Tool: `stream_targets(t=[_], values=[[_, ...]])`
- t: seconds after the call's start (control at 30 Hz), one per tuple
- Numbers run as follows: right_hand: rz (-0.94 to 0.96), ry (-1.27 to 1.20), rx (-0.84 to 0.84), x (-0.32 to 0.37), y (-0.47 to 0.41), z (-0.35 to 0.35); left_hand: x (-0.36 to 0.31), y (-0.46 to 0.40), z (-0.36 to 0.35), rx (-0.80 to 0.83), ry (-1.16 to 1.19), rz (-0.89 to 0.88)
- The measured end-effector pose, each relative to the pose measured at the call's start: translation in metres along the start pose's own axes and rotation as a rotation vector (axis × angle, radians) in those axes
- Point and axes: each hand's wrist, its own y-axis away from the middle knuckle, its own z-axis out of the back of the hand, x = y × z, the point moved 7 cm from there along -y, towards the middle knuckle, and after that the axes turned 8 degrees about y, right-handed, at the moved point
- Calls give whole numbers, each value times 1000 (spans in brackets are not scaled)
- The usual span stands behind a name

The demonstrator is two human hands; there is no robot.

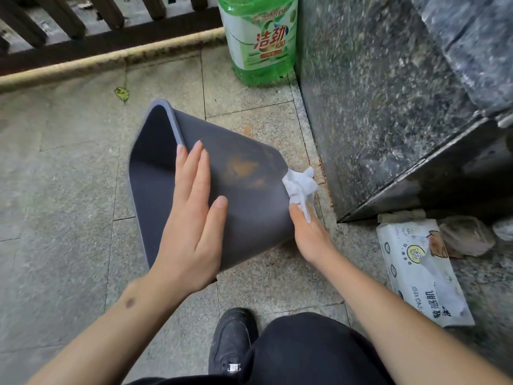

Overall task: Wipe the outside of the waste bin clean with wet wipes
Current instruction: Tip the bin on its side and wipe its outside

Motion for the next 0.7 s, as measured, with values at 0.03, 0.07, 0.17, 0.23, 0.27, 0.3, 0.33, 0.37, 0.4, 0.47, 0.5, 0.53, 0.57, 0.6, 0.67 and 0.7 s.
stream_targets(t=[0.03,0.07,0.17,0.23,0.27,0.3,0.33,0.37,0.4,0.47,0.5,0.53,0.57,0.6,0.67,0.7], values=[[-10,-9,-16,2,-1,1,-1,0,-1,-1,0,0],[-23,-2,-26,5,-1,1,-2,0,-1,-4,-1,0],[-5,3,10,23,9,2,-2,2,-3,-14,15,15],[138,-35,78,51,27,0,-3,1,-6,-25,35,24],[245,-52,119,70,39,-2,-4,0,-7,-27,40,24],[371,-66,161,91,53,-5,-6,-2,-9,-24,43,22],[495,-69,209,109,65,-9,-7,-2,-10,-17,49,16],[585,-65,261,124,75,-16,-8,-2,-11,-9,65,6],[622,-62,313,132,81,-24,-9,-2,-11,-6,86,-3],[623,-91,381,138,81,-33,-10,-3,-9,-9,108,-4],[629,-107,376,137,75,-33,-11,-5,-9,-10,106,3],[627,-120,357,134,69,-33,-10,-5,-8,-12,98,15],[602,-130,335,130,61,-32,-9,-4,-6,-13,83,28],[558,-128,302,123,51,-30,-7,-3,-4,-13,68,38],[438,-103,232,103,27,-24,-3,1,0,-14,46,47],[365,-66,198,92,14,-22,0,3,2,-16,37,48]])
